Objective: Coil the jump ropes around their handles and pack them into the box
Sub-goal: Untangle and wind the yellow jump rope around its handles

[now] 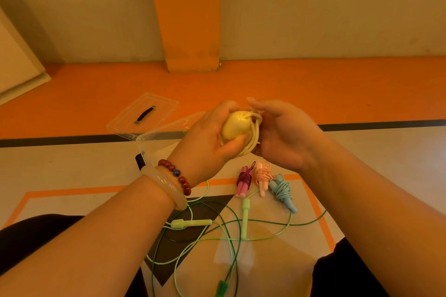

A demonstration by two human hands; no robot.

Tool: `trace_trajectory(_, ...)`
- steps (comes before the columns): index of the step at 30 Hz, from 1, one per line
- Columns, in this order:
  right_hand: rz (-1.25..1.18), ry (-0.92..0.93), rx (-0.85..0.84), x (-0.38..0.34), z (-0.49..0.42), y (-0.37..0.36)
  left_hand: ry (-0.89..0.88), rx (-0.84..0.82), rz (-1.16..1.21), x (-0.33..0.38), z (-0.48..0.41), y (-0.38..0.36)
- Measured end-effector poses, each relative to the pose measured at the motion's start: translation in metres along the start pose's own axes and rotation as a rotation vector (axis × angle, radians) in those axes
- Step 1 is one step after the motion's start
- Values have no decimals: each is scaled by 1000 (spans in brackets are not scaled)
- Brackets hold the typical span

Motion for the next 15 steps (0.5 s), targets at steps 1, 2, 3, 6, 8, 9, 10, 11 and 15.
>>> trace_trajectory(1, -14, 2, 31, 0, -1, 4, 5, -9, 2, -1, 0, -1)
trace_trajectory(2, -41, 12, 81, -1, -2, 8, 16, -13, 6, -2, 0, -2)
trace_trajectory(3, -66, 28, 142, -2, -3, 14, 34, -9, 12, -4, 0, -1)
trace_trajectory(6, -80, 127, 292, -11, -2, 31, 87, -6, 53, -11, 0, 3)
trace_trajectory(8, -29, 215, 337, -18, -1, 38, 106, -35, 93, -10, 0, 2)
trace_trajectory(9, 18, 255, 363, -21, 0, 40, 117, -49, 116, -9, 0, 1)
trace_trajectory(10, 75, 293, 404, -25, 2, 43, 126, -60, 137, -8, 0, 0)
trace_trajectory(11, 127, 323, 452, -28, 4, 47, 135, -69, 152, -7, 0, -1)
trace_trajectory(15, 112, 369, 486, -28, 9, 46, 163, -77, 175, -9, -1, -3)
Point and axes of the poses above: each hand's wrist, its own z-axis away from the middle knuckle, its own y-axis out of the back of the hand, x = y × z, the point moved 9 cm from there along -z, towards the middle knuckle, and after that the axes turned 5 degrees about z, right-handed, at the moved point
